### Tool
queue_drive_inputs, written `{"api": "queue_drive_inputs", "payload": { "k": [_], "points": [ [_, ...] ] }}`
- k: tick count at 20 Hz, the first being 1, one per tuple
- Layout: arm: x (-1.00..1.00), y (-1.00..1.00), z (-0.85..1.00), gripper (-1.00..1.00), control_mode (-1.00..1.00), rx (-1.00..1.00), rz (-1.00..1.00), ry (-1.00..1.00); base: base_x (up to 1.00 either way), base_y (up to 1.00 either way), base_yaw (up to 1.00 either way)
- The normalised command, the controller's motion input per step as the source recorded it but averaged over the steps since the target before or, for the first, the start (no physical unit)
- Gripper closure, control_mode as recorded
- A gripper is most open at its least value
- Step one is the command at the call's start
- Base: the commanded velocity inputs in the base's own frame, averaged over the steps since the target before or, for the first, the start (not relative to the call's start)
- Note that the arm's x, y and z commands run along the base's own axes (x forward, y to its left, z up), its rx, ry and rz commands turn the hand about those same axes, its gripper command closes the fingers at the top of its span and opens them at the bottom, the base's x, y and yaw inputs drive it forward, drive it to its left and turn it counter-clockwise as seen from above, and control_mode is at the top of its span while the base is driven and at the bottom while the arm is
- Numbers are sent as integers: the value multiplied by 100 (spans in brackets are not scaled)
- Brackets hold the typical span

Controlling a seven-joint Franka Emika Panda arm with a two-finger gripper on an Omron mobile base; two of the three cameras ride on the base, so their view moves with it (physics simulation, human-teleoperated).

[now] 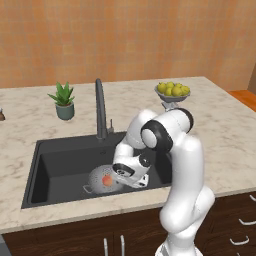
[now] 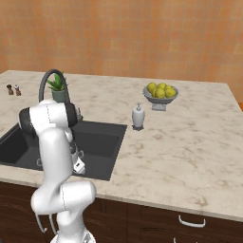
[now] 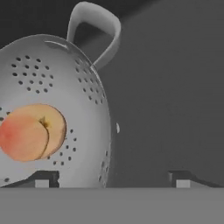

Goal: Put the colander in the sink, put the peach in the colander, and turn on the sink faucet and pour water over the colander.

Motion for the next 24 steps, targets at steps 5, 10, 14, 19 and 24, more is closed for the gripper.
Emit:
{"api": "queue_drive_inputs", "payload": {
  "k": [5,10,14,19,24],
  "points": [
    [1,-16,75,-100,-100,-1,0,35,0,0,0],
    [16,-21,83,-100,-100,-1,1,33,0,0,0],
    [25,-25,75,-100,-100,-2,1,32,0,0,0],
    [19,-18,77,-100,-100,-4,0,31,0,0,0],
    [-10,-28,68,-100,-100,-2,10,13,0,0,0]
  ]
}}
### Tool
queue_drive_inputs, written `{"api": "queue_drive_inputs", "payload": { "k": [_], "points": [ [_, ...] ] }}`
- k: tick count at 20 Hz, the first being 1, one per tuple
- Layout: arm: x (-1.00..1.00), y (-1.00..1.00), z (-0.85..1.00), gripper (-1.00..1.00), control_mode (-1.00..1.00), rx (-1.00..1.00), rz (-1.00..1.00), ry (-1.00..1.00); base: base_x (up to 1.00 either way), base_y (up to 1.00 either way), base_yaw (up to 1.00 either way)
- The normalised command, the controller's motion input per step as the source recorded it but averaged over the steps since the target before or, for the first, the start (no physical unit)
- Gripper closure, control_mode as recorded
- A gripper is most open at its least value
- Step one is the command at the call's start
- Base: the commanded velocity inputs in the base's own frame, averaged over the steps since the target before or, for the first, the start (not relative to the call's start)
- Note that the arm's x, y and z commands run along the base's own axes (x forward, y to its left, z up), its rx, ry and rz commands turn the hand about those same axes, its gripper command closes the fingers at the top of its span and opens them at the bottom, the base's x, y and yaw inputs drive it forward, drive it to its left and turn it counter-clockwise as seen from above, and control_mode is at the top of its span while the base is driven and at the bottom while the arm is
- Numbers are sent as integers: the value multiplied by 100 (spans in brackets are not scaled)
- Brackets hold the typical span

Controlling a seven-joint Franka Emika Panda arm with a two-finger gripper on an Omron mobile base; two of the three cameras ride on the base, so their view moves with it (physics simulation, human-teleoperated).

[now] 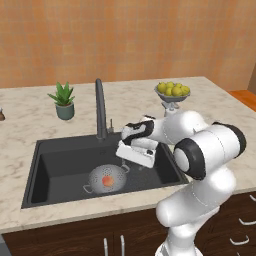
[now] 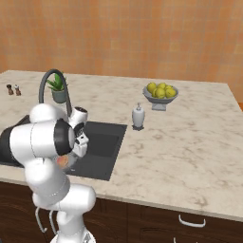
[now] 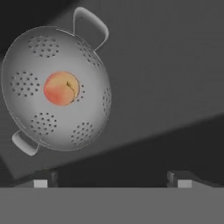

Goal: Put the colander in the sink, put the peach in the colander, and turn on the sink faucet and pour water over the colander.

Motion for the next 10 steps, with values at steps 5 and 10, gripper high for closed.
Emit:
{"api": "queue_drive_inputs", "payload": {
  "k": [5,10],
  "points": [
    [-31,-29,46,-100,-100,-6,20,0,0,0,0],
    [-25,-11,53,-100,-100,-3,21,-34,0,0,0]
  ]
}}
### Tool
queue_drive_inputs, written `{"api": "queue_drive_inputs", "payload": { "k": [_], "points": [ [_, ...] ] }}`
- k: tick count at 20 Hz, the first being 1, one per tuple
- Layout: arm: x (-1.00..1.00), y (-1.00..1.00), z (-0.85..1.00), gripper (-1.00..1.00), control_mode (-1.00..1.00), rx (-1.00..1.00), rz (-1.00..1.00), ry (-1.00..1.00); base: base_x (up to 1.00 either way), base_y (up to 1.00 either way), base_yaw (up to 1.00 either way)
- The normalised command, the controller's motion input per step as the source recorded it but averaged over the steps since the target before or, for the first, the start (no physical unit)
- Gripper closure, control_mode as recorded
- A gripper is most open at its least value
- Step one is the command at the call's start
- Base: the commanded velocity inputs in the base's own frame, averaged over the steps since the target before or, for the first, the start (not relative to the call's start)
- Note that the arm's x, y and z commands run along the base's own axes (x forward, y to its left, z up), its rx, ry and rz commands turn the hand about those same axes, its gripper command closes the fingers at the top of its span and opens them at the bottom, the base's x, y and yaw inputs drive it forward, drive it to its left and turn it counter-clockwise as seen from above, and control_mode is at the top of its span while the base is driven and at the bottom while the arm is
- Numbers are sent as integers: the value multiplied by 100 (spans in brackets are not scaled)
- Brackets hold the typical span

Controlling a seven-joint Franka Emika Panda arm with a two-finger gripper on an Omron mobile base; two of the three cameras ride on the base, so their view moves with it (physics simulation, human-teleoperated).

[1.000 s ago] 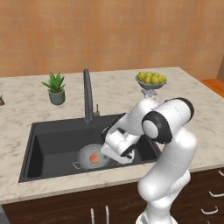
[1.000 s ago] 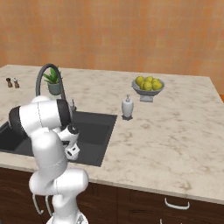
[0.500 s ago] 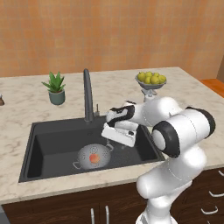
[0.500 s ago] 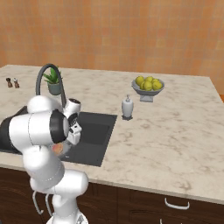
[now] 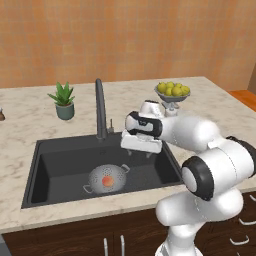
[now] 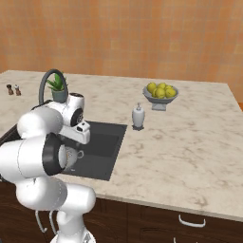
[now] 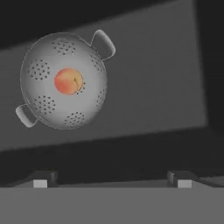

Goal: Put the colander in the sink, put the peach in the colander, and turn on the sink faucet and pour water over the colander.

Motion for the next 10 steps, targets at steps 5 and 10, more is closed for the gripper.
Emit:
{"api": "queue_drive_inputs", "payload": {
  "k": [5,10],
  "points": [
    [0,-17,41,-100,-100,0,17,-45,0,0,0],
    [1,-9,15,-100,-100,8,47,-95,0,0,0]
  ]
}}
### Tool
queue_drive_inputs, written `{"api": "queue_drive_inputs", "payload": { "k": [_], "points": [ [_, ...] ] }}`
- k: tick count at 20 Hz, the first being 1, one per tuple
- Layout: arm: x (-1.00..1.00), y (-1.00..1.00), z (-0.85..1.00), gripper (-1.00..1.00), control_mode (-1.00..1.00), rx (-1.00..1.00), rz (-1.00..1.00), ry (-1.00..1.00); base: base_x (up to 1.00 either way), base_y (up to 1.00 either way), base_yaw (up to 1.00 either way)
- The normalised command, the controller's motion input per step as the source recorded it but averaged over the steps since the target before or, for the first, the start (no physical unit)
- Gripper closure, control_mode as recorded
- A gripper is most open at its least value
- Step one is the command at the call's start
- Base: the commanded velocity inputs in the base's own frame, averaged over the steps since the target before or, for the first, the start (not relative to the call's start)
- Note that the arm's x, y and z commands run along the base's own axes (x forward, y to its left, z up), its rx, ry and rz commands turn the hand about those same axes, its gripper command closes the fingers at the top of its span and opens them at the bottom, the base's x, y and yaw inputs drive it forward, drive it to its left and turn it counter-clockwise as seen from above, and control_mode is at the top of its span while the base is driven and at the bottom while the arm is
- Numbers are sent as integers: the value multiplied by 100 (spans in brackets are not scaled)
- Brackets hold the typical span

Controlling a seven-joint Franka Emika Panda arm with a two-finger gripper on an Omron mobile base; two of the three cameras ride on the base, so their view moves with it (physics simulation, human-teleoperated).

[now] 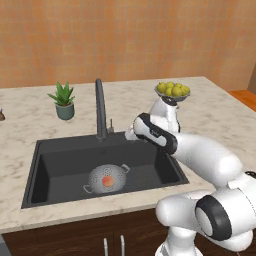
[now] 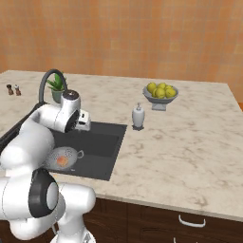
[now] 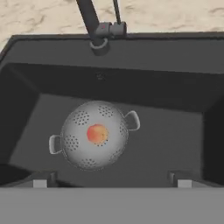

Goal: Put the colander in the sink, put the peach in the colander, and turn on the sink faucet and pour water over the colander.

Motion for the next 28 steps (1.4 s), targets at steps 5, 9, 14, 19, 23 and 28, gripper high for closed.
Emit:
{"api": "queue_drive_inputs", "payload": {
  "k": [5,9,14,19,23,28],
  "points": [
    [17,-8,36,-100,-100,6,49,-66,0,0,0],
    [2,0,-7,-100,-100,2,47,-72,0,0,0],
    [27,0,6,-100,-100,11,32,-61,0,0,0],
    [30,-1,18,-100,-100,5,13,-39,0,0,0],
    [16,0,19,-100,-100,5,1,0,0,0,0],
    [48,-6,35,-100,-100,9,0,10,0,0,0]
  ]
}}
